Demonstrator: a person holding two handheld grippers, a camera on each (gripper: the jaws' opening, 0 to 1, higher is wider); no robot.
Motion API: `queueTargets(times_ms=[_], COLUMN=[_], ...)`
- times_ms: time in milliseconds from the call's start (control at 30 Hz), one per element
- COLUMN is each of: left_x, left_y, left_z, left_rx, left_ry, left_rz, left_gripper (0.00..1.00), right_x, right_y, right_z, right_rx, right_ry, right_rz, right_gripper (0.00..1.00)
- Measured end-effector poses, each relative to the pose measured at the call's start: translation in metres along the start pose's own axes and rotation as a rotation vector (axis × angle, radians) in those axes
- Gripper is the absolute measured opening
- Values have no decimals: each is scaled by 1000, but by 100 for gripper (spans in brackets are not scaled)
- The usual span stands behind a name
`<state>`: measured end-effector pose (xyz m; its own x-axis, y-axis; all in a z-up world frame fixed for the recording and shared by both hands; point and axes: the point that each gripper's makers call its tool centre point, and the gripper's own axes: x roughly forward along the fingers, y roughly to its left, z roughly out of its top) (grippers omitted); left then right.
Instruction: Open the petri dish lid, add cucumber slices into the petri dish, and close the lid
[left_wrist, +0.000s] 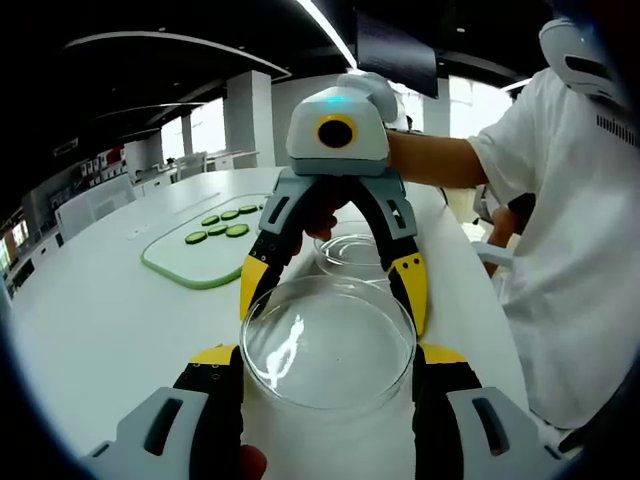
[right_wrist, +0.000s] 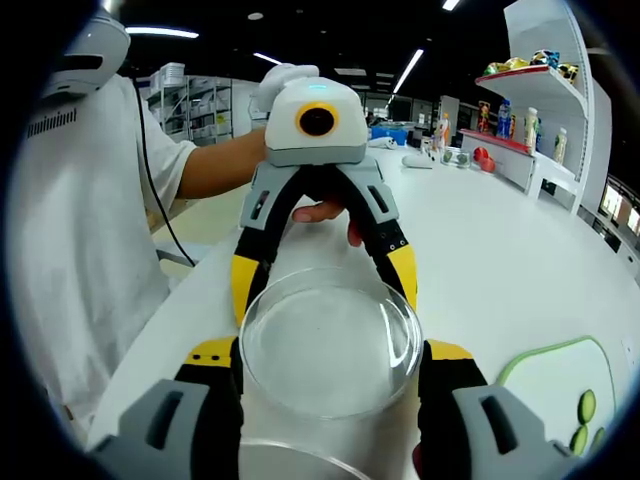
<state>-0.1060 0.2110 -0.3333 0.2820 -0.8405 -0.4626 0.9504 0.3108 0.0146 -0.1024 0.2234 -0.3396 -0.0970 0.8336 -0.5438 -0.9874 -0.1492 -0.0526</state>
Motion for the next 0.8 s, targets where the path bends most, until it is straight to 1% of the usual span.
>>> queueTargets(times_ms=[167,400,567,700,800], left_x=[-2,-9,-14,-18,-22], left_y=[0,3,7,7,8], left_z=[2,15,21,28,36], left_rx=[-9,-15,-24,-22,-17], left_ry=[-20,-72,-105,-130,-158], left_rz=[-3,6,28,38,56], left_gripper=[68,68,68,68,68], right_x=[0,-5,-10,-13,-20], right_y=[0,0,2,4,3], right_z=[1,4,11,16,21], right_rx=[-8,3,12,14,29], right_ry=[1,1,-17,-31,-62], right_rz=[-3,-8,-15,-18,-40], right_gripper=[71,74,75,76,76])
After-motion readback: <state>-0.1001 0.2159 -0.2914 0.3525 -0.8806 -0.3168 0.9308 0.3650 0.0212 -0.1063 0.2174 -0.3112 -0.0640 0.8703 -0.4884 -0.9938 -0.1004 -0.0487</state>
